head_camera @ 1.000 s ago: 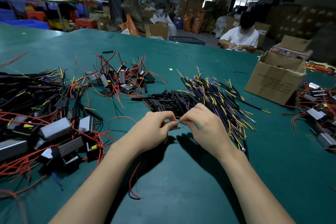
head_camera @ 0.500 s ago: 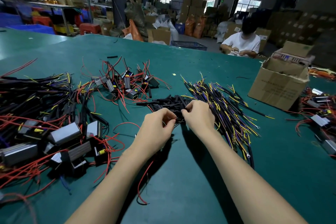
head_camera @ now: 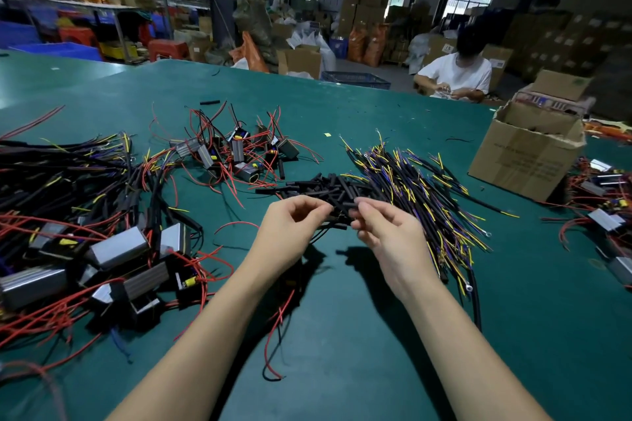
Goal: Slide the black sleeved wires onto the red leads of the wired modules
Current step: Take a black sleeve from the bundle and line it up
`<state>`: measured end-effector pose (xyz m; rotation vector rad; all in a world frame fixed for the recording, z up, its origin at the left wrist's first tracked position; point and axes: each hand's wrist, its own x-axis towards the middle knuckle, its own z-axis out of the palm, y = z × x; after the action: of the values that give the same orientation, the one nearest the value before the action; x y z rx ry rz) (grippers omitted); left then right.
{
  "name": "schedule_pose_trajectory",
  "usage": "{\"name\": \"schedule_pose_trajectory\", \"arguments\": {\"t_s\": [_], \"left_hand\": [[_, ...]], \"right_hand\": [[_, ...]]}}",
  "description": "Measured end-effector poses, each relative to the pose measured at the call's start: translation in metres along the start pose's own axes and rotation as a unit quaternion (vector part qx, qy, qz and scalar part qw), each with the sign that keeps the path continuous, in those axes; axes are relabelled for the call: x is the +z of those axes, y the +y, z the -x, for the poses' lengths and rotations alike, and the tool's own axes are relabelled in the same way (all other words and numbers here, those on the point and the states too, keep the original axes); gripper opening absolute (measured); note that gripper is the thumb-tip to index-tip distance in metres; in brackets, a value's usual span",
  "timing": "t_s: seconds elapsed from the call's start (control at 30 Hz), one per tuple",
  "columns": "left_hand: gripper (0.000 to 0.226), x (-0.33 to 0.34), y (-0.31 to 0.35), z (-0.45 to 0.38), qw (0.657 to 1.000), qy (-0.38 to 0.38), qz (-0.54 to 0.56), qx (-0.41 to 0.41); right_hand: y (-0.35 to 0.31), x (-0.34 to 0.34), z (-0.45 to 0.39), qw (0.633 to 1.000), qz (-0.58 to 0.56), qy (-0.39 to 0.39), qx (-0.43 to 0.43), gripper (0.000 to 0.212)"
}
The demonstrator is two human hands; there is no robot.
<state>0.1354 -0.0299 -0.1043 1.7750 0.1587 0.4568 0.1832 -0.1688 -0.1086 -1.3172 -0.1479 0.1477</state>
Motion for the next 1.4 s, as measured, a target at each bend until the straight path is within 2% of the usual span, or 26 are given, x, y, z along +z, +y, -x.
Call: {"name": "schedule_pose_trajectory", "arguments": {"t_s": [0.13, 0.3, 0.8, 0.93, 1.07, 1.23, 1.33, 1.4], "left_hand": [[0.010, -0.002, 0.000, 0.001, 0.999, -0.030, 0.036, -0.008], [0.017, -0.001, -0.001, 0.001, 0.999, -0.025, 0.033, -0.008], [0.019, -0.002, 0.004, 0.006, 0.999, -0.041, 0.002, 0.004], [0.010, -0.002, 0.003, 0.005, 1.000, -0.028, 0.007, -0.009], [0.012, -0.003, 0.003, 0.004, 1.000, -0.022, 0.012, -0.011], [0.008, -0.011, 0.008, 0.003, 0.996, -0.073, -0.048, 0.007], [0.004, -0.020, 0.009, 0.002, 0.978, -0.099, -0.181, 0.014], [0.005, -0.025, 0.011, 0.003, 0.968, -0.118, -0.221, 0.000]], "right_hand": [[0.006, 0.000, 0.006, 0.999, -0.045, -0.019, 0.005, 0.015], [0.009, -0.001, 0.004, 1.000, -0.010, -0.017, -0.006, 0.017], [0.009, -0.004, 0.005, 0.997, 0.052, -0.045, -0.043, 0.020], [0.009, -0.005, 0.006, 0.992, 0.092, -0.061, -0.061, 0.020], [0.008, -0.005, 0.005, 0.991, 0.097, -0.069, -0.060, 0.019], [0.007, -0.009, 0.004, 0.980, 0.160, -0.076, -0.091, 0.017], [0.006, -0.012, 0.003, 0.973, 0.192, -0.070, -0.112, 0.016], [0.005, -0.013, 0.003, 0.968, 0.206, -0.071, -0.120, 0.016]]}}
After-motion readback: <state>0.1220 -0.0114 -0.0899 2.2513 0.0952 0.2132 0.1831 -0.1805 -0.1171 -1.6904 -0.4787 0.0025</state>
